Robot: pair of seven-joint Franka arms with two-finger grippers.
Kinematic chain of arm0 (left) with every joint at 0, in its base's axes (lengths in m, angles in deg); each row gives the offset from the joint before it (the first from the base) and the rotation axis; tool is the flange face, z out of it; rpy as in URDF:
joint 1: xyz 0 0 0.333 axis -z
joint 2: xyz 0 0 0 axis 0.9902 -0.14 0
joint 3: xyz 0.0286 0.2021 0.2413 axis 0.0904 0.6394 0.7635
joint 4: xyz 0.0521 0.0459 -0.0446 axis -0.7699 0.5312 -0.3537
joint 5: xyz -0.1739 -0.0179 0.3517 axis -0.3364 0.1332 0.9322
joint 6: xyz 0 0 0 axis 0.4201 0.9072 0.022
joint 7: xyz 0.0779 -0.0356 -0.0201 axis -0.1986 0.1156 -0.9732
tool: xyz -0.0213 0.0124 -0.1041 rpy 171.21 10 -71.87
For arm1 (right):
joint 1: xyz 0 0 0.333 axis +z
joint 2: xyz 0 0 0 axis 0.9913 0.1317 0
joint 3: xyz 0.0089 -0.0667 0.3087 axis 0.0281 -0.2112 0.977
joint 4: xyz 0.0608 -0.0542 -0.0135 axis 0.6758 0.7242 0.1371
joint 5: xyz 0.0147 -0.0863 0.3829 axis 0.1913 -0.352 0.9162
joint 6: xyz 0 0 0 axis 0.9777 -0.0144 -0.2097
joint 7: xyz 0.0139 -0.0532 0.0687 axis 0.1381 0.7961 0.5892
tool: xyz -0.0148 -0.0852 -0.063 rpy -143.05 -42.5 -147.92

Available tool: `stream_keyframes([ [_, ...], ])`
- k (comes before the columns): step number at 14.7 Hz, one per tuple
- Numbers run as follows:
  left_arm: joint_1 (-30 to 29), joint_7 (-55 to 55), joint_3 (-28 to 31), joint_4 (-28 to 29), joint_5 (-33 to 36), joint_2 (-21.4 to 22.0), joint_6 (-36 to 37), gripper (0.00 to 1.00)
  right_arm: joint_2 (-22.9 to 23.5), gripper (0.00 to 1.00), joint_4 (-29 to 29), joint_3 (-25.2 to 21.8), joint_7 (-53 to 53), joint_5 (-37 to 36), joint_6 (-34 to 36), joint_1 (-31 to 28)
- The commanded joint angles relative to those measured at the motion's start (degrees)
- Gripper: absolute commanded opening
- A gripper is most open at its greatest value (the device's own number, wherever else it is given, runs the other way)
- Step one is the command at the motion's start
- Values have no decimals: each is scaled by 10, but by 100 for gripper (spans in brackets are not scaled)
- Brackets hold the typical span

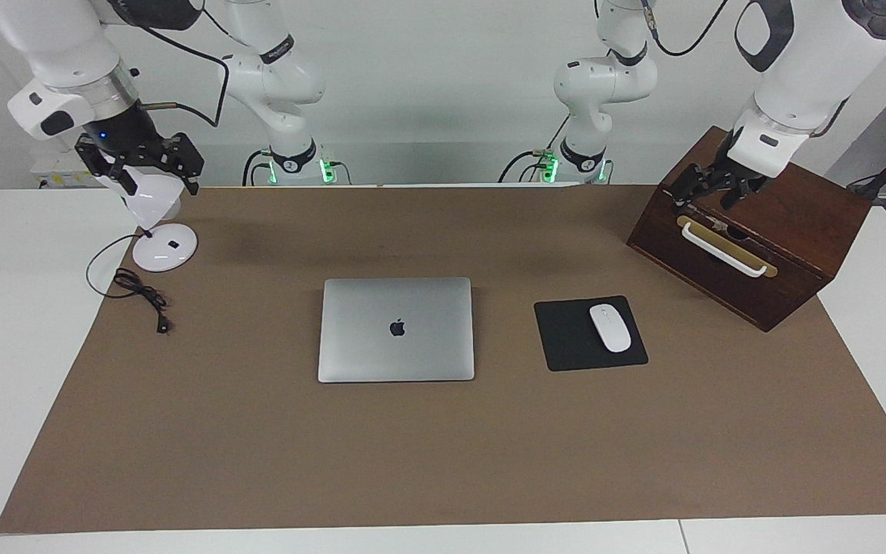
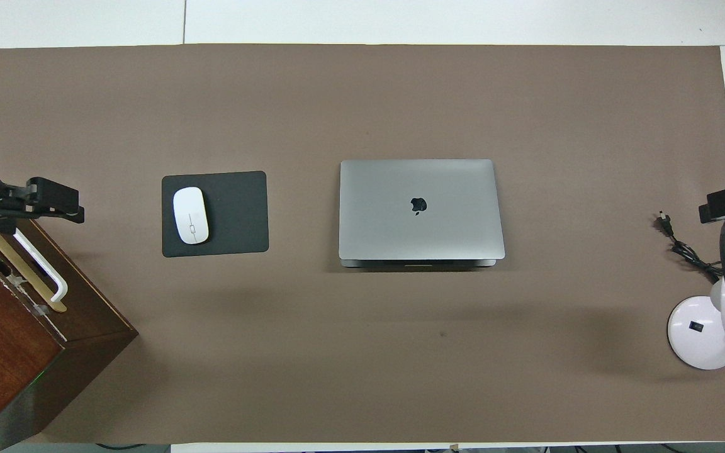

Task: Close laptop with both arms

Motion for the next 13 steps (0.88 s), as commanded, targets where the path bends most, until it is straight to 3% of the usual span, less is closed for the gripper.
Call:
stream_keyframes([
  [1, -11, 10, -4, -7, 0, -4, -5, 100, 6, 100, -11, 10, -3, -3, 11, -11],
  [13, -11, 11, -4, -2, 1, -4, -26, 100, 5, 100, -11, 10, -3, -4, 11, -11],
])
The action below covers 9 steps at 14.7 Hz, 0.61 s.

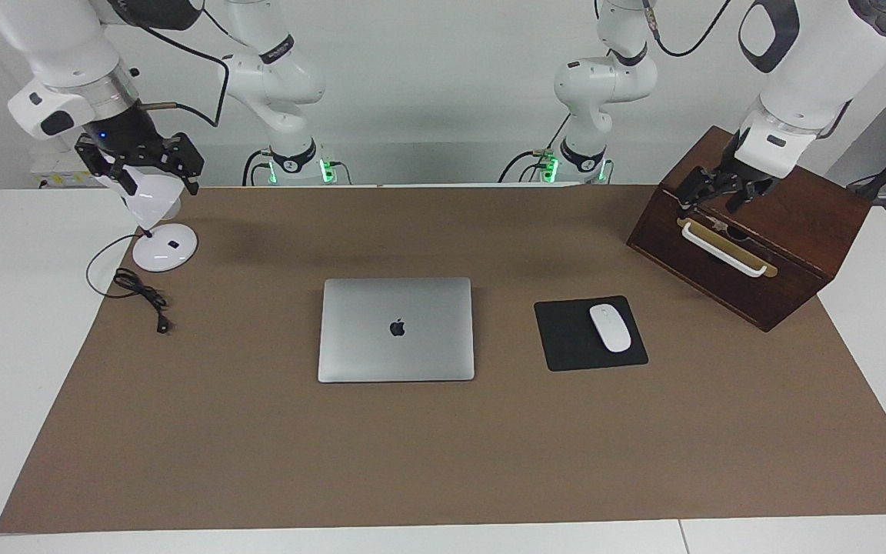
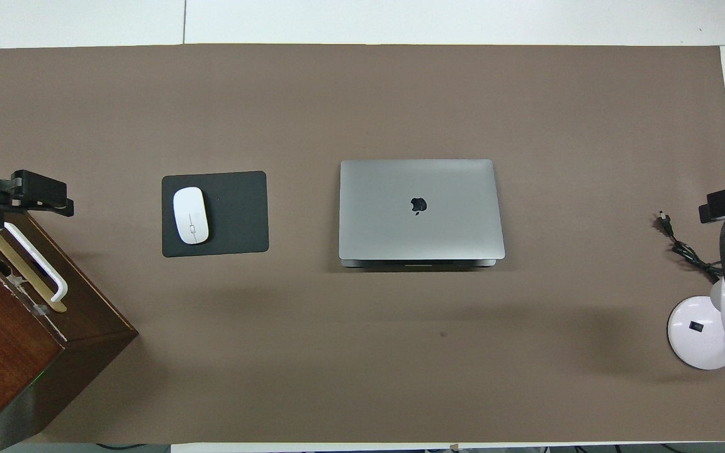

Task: Close laptop with both arms

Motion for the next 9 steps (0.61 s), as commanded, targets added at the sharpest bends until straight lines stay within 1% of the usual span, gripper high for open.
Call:
stream_keyframes([
  [1, -6, 8, -4, -2, 1, -2, -7, 100, 5, 100, -11, 10, -3, -3, 11, -12],
  [9, -6, 8, -3, -2, 1, -2, -8, 100, 1, 100, -10, 8, -5, 1, 11, -12],
])
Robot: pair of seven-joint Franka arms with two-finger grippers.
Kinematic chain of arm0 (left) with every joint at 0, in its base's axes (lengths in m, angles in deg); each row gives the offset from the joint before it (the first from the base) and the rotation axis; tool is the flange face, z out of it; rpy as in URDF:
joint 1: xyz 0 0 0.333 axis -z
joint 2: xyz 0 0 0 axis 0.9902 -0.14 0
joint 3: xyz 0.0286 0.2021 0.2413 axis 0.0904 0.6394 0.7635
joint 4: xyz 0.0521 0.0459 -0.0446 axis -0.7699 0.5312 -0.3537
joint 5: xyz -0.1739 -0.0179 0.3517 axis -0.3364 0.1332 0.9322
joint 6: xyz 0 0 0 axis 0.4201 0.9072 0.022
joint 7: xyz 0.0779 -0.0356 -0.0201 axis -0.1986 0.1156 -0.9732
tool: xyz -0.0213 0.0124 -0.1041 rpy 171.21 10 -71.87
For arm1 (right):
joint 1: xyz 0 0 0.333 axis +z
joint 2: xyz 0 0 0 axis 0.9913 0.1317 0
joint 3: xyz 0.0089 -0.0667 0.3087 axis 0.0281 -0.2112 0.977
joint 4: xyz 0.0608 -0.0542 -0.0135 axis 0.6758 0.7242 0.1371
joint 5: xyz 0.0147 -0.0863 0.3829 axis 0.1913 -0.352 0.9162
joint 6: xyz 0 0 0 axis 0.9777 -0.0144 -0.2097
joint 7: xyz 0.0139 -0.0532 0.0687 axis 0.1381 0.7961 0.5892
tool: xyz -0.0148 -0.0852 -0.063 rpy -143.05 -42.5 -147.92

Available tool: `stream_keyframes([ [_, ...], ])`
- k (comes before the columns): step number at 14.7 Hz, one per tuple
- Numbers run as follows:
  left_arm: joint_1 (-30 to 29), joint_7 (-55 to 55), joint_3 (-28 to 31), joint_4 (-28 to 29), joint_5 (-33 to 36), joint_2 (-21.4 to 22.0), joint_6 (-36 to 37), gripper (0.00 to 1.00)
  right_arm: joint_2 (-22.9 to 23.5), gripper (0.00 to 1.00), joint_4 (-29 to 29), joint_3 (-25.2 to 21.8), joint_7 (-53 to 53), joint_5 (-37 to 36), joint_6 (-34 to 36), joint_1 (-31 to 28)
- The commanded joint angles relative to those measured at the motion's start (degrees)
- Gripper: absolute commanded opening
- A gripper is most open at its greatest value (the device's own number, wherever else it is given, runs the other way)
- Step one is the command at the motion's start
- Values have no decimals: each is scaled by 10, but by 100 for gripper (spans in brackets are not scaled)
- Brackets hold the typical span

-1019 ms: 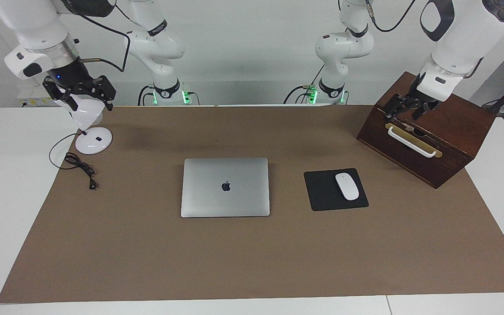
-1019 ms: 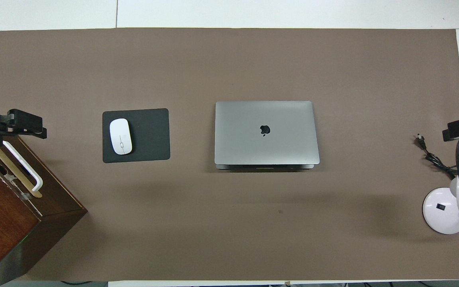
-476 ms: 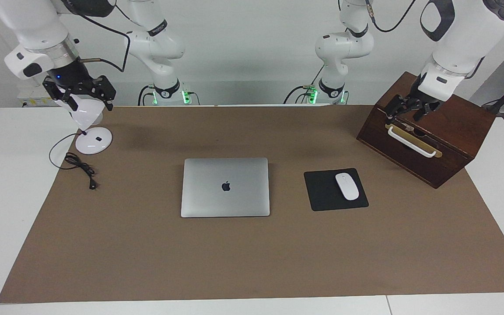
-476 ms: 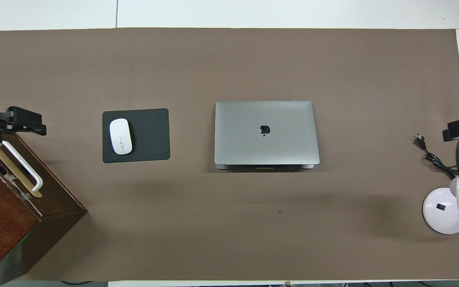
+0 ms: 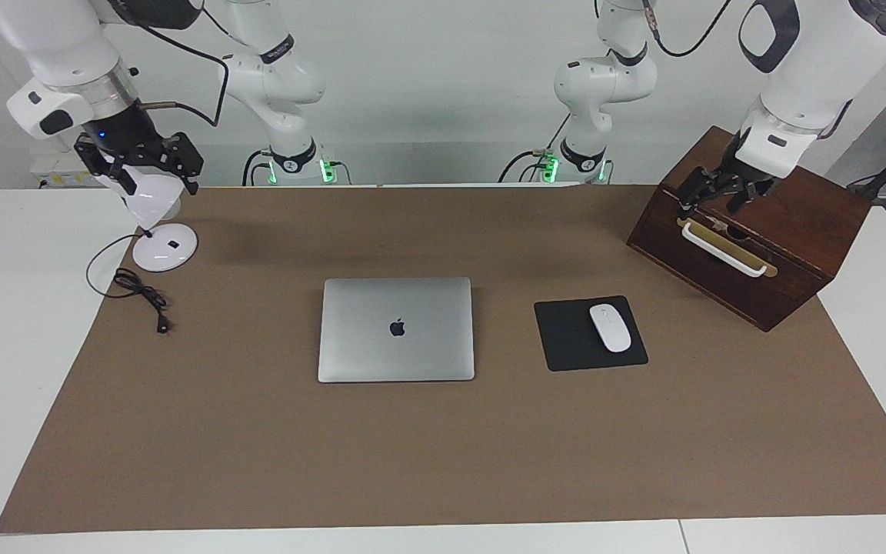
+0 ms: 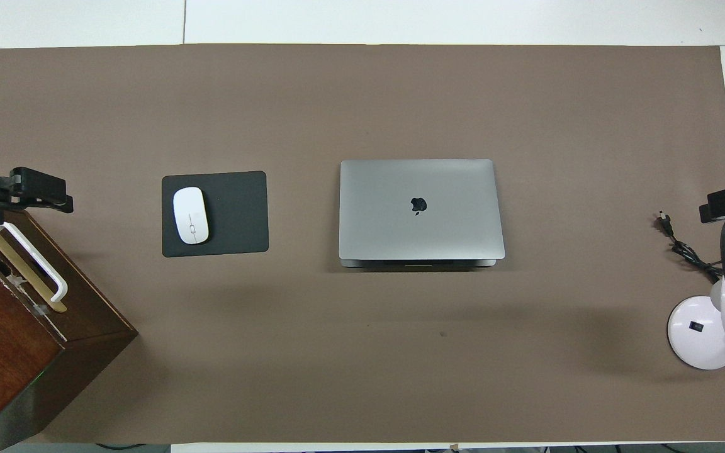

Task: Close laptop with both arms

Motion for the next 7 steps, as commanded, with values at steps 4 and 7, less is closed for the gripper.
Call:
stream_keyframes([
  [4, -5, 8, -3, -2, 1, -2, -4, 100, 0, 100, -9, 8, -7, 1, 8, -11],
  [7, -5, 8, -3, -2, 1, -2, -4, 100, -1, 100, -6, 8, -6, 1, 8, -11],
])
